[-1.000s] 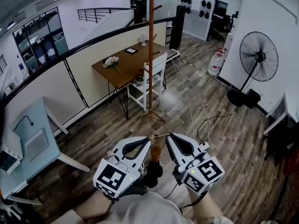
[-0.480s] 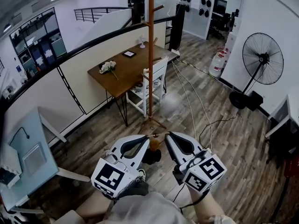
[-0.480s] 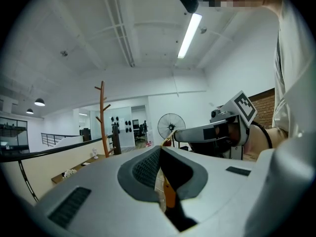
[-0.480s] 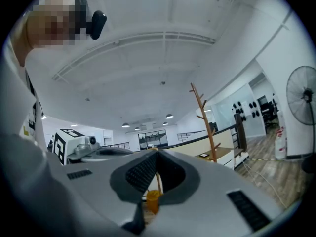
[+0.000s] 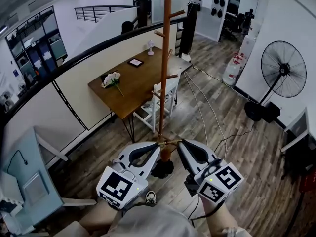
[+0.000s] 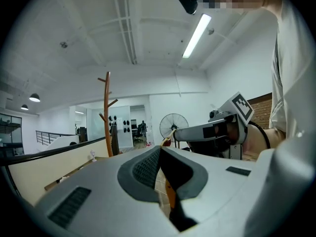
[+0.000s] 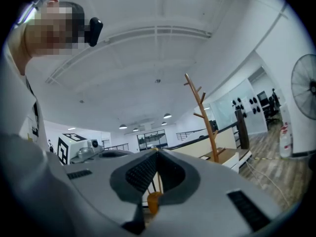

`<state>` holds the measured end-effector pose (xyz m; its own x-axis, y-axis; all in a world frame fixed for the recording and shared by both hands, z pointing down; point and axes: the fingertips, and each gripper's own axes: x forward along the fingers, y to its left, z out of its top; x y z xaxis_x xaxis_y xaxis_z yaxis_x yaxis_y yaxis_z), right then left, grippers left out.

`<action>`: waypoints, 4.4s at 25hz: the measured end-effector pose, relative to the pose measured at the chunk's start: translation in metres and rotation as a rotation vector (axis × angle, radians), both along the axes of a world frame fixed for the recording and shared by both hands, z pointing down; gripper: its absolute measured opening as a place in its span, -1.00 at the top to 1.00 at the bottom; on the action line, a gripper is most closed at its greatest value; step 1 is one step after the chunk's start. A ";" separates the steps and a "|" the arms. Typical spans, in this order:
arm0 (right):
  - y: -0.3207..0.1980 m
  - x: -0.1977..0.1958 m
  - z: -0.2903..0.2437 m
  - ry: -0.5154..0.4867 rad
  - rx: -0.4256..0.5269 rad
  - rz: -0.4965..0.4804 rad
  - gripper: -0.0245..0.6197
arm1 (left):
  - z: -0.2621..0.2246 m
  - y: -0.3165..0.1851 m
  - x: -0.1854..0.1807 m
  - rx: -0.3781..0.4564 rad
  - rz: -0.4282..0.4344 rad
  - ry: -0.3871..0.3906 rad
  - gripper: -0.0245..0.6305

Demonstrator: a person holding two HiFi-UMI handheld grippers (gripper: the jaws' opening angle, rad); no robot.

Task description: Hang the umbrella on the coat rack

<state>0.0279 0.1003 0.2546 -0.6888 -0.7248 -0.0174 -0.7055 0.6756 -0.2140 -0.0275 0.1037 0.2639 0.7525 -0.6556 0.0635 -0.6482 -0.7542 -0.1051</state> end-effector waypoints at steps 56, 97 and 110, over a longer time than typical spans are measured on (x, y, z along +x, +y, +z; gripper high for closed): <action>-0.423 0.015 0.053 -0.010 -0.095 -0.376 0.91 | 0.051 -0.407 0.015 -0.133 -0.330 -0.033 0.91; -0.481 -0.011 0.246 0.118 -0.354 -0.234 0.91 | 0.243 -0.477 -0.015 -0.374 -0.232 0.000 0.91; -0.504 -0.007 0.299 0.097 -0.363 -0.166 0.91 | 0.296 -0.504 -0.013 -0.385 -0.217 0.010 0.91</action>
<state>0.0206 -0.4034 0.5536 -0.7827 -0.5510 0.2896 -0.6220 0.6748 -0.3971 -0.0404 -0.4006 0.5600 0.6019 -0.7283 0.3277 -0.7953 -0.5836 0.1639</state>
